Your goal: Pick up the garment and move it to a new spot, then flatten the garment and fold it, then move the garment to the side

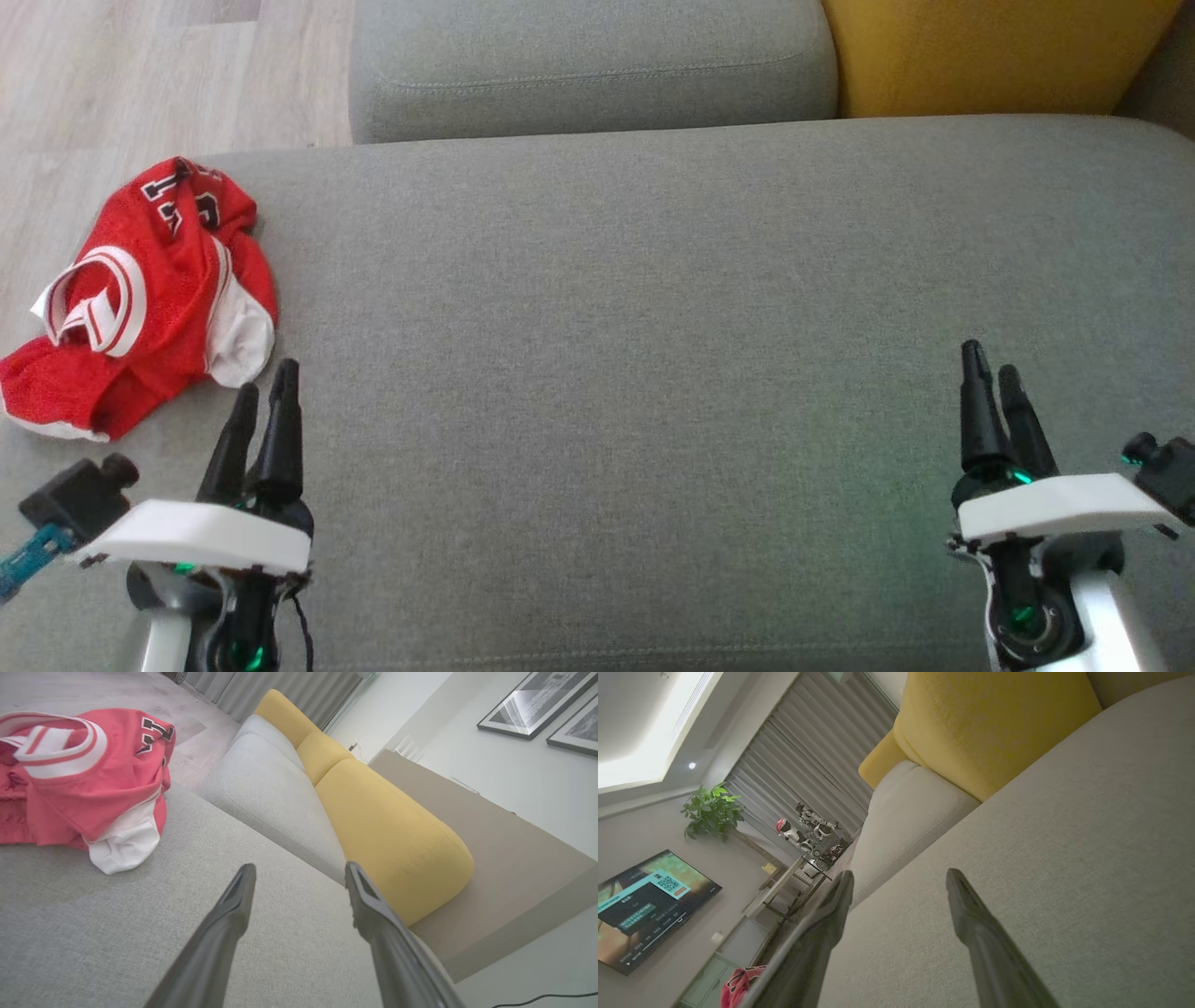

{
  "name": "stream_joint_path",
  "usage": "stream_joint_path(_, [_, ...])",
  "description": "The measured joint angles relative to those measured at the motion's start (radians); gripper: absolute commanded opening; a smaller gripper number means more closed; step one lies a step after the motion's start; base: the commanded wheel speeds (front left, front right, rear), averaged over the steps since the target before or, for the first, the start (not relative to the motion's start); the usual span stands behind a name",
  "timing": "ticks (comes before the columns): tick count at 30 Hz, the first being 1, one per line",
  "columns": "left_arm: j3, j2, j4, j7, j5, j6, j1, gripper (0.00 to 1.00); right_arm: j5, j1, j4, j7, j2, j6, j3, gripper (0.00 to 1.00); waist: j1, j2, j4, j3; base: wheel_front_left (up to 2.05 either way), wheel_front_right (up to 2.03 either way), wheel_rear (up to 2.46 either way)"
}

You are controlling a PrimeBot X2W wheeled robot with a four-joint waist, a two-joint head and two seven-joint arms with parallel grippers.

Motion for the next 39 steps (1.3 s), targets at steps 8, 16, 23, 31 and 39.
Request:
stream_joint_path(8, [-0.024, 0.017, 0.001, -0.026, 0.084, 0.025, 0.004, 1.00, -0.114, 0.000, 0.014, -0.019, 0.001, 0.000, 0.021, 1.00, 0.0000, 0.0000, -0.001, -0.003, 0.00, 0.00, 0.00])
stream_joint_path(16, [-0.049, 0.032, 0.008, -0.048, 0.179, 0.045, 0.008, 1.00, -0.222, 0.000, 0.034, -0.044, 0.001, 0.000, 0.030, 1.00, 0.0000, 0.0000, 0.001, -0.006, 0.00, 0.00, 0.00])
stream_joint_path(23, [-0.064, 0.035, 0.024, -0.066, 0.239, 0.052, 0.025, 1.00, -0.310, 0.000, 0.049, -0.063, 0.002, 0.000, 0.035, 1.00, 0.0000, 0.0000, 0.002, -0.009, 0.00, 0.00, 0.00])
stream_joint_path(31, [-0.064, 0.034, 0.054, -0.090, 0.320, 0.041, 0.025, 1.00, -0.415, -0.001, 0.071, -0.096, 0.005, 0.000, 0.040, 1.00, 0.0000, 0.0000, 0.006, -0.008, 0.00, 0.00, 0.00])
stream_joint_path(39, [-0.068, 0.035, 0.061, -0.114, 0.419, 0.041, 0.025, 1.00, -0.508, -0.002, 0.081, -0.116, 0.007, 0.000, 0.048, 1.00, 0.0000, 0.0000, 0.006, -0.008, 0.00, 0.00, 0.00])
